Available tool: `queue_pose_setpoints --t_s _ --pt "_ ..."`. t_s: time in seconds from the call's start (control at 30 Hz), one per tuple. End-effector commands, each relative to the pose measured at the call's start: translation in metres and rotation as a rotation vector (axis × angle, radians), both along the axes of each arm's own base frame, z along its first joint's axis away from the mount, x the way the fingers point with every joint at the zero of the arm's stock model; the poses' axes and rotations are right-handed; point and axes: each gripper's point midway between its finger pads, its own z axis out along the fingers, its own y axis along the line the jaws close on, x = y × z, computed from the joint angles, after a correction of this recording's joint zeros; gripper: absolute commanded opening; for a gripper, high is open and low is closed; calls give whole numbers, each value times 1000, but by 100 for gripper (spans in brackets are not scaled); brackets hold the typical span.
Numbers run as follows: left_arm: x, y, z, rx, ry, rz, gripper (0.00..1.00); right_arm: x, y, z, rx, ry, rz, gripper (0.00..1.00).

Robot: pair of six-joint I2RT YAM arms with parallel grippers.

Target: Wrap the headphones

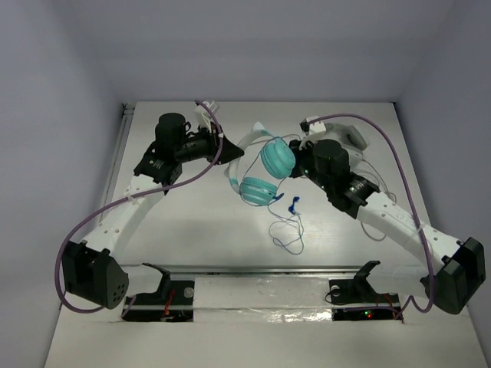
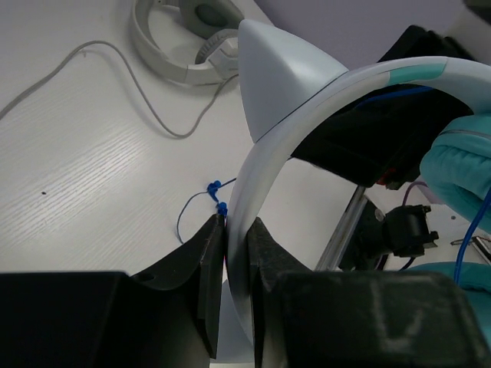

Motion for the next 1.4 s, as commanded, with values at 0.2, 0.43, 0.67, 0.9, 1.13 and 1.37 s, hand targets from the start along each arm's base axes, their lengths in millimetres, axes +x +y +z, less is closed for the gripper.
queue_pose_setpoints --t_s 0.2,0.43,0.67,0.9,1.13,1.37 --pt "-20 0 107 -201 -179 -23 0 -14 43 20 333 -96 286 45" --pt "-13 10 137 -245 -185 73 0 -15 48 -27 373 -42 292 53" --pt "-15 17 156 -306 -186 115 0 -9 51 -67 362 10 269 59" --pt "-11 26 180 -343 -215 187 0 -22 52 -93 388 85 288 57" --pt "-6 37 201 -386 -240 271 0 -40 38 -122 391 167 251 56" --pt "7 50 203 -422 -235 362 0 -52 32 -142 382 257 233 49"
